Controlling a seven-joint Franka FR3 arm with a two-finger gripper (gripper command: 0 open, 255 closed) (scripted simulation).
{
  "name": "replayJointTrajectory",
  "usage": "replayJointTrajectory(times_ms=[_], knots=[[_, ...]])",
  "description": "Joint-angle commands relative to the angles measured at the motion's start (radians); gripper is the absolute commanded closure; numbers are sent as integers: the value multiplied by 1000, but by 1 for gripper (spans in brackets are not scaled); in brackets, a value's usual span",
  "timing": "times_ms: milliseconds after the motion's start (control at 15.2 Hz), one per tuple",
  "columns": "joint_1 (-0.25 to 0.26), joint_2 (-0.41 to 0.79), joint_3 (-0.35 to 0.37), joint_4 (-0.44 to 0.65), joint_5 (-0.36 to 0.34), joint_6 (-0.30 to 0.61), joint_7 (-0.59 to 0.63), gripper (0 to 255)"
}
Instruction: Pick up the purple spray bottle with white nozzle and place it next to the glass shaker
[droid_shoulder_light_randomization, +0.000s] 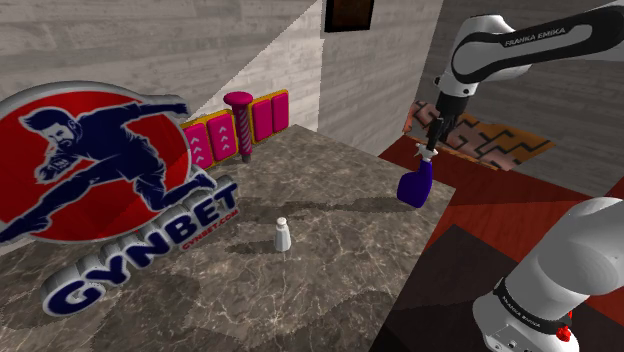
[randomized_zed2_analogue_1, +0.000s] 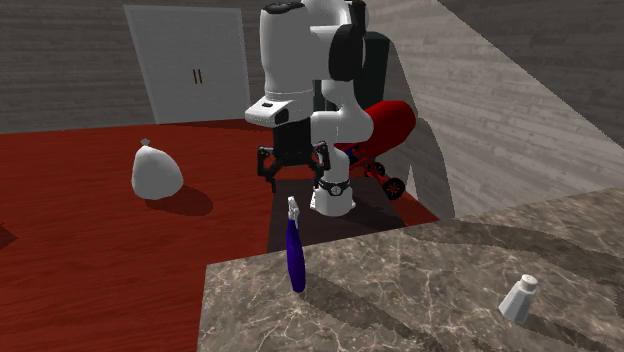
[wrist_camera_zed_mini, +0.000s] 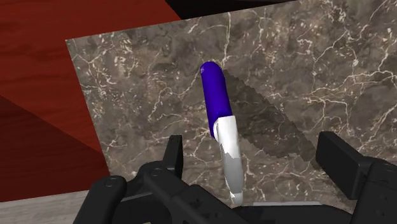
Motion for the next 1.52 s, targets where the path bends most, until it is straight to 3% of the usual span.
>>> replayJointTrajectory(times_ms=[0,462,990,1056,1452], knots=[[-4,27,-14,-6,-5,37,-17,0],[-4,57,-23,-73,-6,133,-19,0],[-4,57,-23,-73,-6,133,-19,0],[-4,57,-23,-73,-6,133,-19,255],[-4,57,-23,-73,-6,133,-19,255]])
